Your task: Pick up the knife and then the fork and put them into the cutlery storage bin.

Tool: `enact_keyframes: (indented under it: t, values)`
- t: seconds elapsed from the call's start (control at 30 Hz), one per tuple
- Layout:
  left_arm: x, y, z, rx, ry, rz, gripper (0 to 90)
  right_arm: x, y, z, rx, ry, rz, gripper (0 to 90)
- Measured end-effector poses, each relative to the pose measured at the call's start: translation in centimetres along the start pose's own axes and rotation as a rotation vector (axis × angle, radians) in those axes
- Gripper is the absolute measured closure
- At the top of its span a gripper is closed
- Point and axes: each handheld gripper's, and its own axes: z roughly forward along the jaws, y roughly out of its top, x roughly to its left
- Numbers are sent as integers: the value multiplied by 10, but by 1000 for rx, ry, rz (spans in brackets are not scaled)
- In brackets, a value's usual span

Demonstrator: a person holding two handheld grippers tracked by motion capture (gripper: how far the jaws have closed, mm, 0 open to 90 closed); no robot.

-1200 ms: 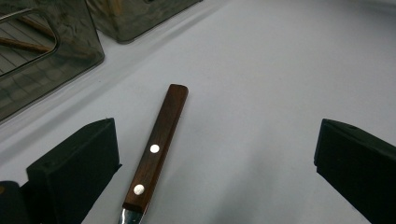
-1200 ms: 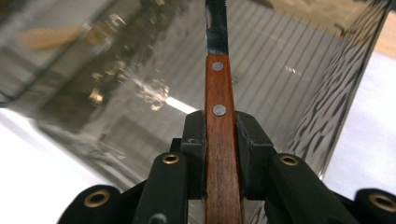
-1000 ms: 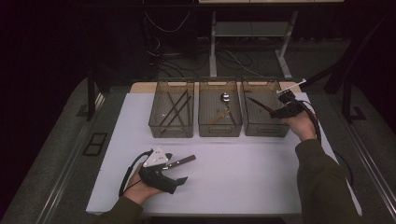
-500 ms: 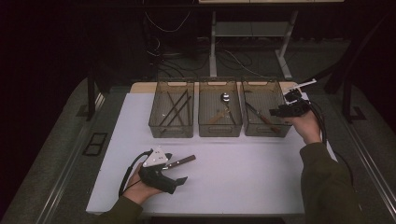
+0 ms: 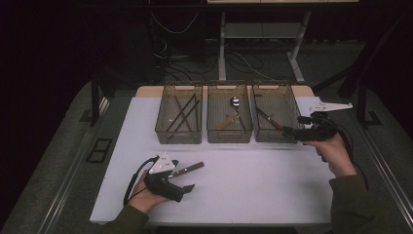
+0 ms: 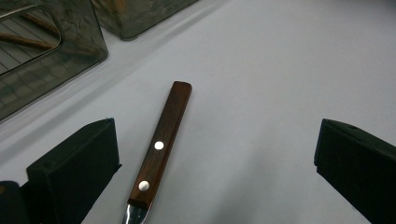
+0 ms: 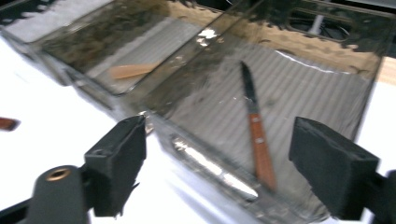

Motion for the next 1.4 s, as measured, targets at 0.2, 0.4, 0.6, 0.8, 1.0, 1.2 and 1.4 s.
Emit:
enact_keyframes:
  t: [0.2,0.4,0.6,0.8,1.0,1.2,1.4]
  values:
    - [0,0,0,3,5,0,0,22,-21,-8,-32,15,-33,169]
    - [1,1,0,4,18,1,0,42,-45,-11,-42,30,-50,169]
    - [10,6,1,28,40,14,58,57,-75,-8,-32,50,-64,169]
    - [25,13,3,40,17,23,218,68,-95,-10,-6,71,-68,169]
    - [37,18,6,98,-10,35,419,75,-102,-14,-9,107,-76,169]
    - [47,11,6,169,-35,48,557,75,-102,-14,-17,126,-69,169]
    - [46,7,12,247,-59,85,645,74,-102,-11,-3,130,-69,169]
